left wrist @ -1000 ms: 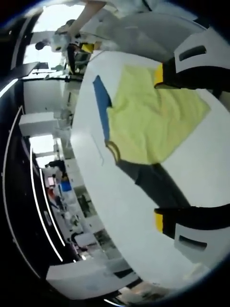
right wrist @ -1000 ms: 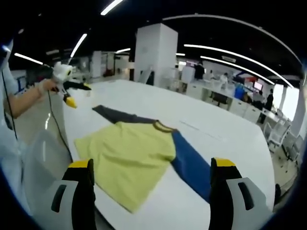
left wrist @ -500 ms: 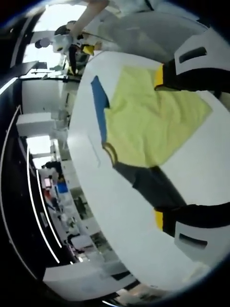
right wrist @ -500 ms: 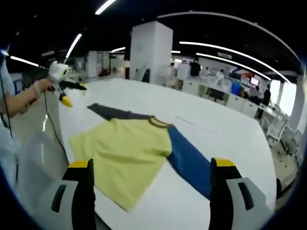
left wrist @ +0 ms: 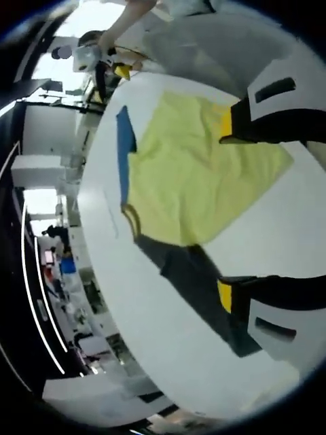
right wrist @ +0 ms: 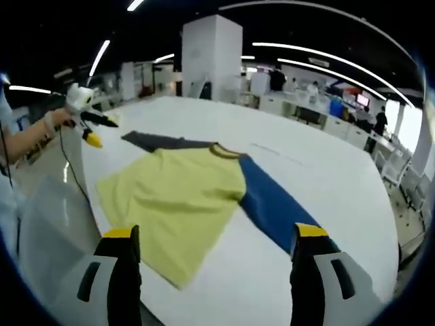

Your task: Fold the garment on the visible template until the final outline fits inside the template.

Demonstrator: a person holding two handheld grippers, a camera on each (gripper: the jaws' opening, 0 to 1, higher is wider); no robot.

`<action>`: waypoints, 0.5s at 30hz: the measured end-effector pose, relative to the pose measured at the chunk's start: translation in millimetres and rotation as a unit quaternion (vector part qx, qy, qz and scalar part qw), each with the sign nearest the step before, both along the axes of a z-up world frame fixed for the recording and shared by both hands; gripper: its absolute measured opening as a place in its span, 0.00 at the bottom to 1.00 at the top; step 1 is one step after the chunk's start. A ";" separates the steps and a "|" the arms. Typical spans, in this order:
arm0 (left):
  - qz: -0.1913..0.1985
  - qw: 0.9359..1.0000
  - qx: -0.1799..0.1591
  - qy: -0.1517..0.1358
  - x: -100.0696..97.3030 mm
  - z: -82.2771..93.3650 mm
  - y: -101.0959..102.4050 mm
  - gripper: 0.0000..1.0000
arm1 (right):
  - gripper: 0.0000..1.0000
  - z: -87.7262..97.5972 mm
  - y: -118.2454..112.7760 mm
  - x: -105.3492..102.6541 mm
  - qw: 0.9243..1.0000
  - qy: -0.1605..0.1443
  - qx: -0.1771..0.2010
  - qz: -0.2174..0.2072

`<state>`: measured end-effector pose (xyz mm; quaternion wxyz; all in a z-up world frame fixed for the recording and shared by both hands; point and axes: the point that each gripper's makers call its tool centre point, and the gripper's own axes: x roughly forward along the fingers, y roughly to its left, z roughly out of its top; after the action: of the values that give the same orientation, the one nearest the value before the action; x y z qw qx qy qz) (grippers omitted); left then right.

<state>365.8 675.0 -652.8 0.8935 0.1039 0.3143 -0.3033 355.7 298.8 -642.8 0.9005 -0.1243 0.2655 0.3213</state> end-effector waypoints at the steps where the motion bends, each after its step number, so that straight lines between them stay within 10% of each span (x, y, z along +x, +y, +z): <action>1: 0.002 1.000 0.001 0.003 0.2 -2.3 0.2 0.73 | 0.89 -2.3 0.4 -0.2 1.000 0.004 0.001 0.000; 15: 0.009 0.999 0.015 0.046 3.1 -38.1 -0.9 0.66 | 0.75 -33.1 2.2 1.3 0.999 0.047 0.011 -0.002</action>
<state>368.9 674.1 -690.9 0.8792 0.1008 0.3604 -0.2949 357.0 301.0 -675.8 0.8889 -0.0987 0.3045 0.3278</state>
